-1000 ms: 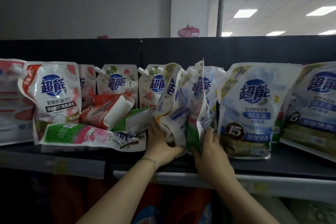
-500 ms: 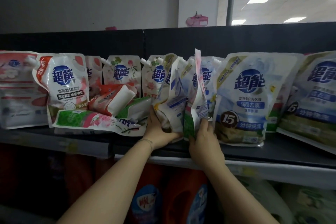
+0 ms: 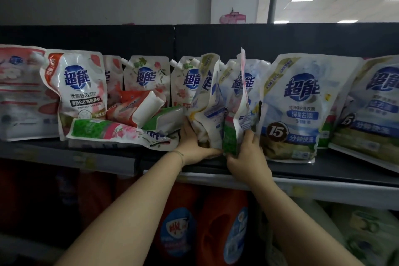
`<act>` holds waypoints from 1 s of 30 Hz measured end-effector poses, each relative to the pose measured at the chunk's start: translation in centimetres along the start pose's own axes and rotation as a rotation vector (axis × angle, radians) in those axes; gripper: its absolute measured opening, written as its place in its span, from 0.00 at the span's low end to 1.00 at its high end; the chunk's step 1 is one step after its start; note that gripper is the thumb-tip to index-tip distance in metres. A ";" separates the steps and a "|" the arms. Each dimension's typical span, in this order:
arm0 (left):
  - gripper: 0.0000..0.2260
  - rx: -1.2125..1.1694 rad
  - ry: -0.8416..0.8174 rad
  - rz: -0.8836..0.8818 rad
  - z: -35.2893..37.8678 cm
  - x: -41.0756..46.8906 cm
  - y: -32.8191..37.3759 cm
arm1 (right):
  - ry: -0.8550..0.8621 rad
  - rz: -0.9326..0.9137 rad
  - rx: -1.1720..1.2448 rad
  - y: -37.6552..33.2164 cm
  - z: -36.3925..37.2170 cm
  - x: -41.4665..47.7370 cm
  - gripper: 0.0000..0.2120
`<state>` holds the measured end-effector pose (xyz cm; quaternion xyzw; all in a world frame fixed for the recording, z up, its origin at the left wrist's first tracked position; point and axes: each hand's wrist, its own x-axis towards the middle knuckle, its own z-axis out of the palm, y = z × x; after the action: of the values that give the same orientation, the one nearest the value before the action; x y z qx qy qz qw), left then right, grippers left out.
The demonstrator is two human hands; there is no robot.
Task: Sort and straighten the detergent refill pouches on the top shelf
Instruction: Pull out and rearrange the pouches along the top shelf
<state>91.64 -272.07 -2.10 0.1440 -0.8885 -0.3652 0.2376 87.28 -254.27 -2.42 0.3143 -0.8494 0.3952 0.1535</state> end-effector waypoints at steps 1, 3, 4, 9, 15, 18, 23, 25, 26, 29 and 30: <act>0.69 0.033 -0.039 -0.005 -0.5 -0.4 0.3 | 0.010 -0.003 0.005 -0.2 0.0 -0.2 0.28; 0.62 0.061 -0.123 0.013 -1.7 -1.1 0.7 | 0.096 -0.043 0.015 -0.6 -0.1 -0.4 0.30; 0.55 0.036 -0.162 0.036 -2.5 -1.2 0.7 | 0.176 -0.097 -0.007 -1.1 -0.2 -0.5 0.31; 0.22 -0.166 -0.267 0.029 -8.8 -2.7 1.0 | 0.472 -0.466 -0.203 -6.5 0.2 -0.4 0.18; 0.10 -0.018 -0.086 0.192 -17.1 -3.4 -1.3 | 0.183 -0.697 -0.255 -14.0 5.5 0.5 0.06; 0.09 0.194 0.054 0.187 -20.2 -2.5 -4.4 | 0.055 -0.632 -0.333 -15.7 8.9 1.3 0.07; 0.08 0.300 0.127 0.133 -23.0 -1.4 -8.5 | -0.022 -0.376 -0.159 -18.3 11.4 2.5 0.08; 0.12 0.297 0.158 0.107 -23.9 -0.7 -9.1 | -0.030 -0.262 -0.084 -19.5 11.7 3.5 0.07; 0.13 0.312 0.147 0.090 -24.2 -0.3 -9.3 | -0.019 -0.214 -0.059 -20.1 11.8 4.1 0.08; 0.10 0.392 0.097 0.019 -25.2 1.1 -9.9 | -0.009 -0.074 -0.027 -21.7 12.2 6.4 0.14; 0.10 0.386 0.081 -0.015 -25.7 1.5 -10.1 | -0.022 -0.020 -0.010 -22.1 12.5 7.4 0.16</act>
<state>104.72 -294.63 7.04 0.2081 -0.9307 -0.1835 0.2385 96.08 -277.75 6.06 0.3263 -0.8498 0.3859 0.1497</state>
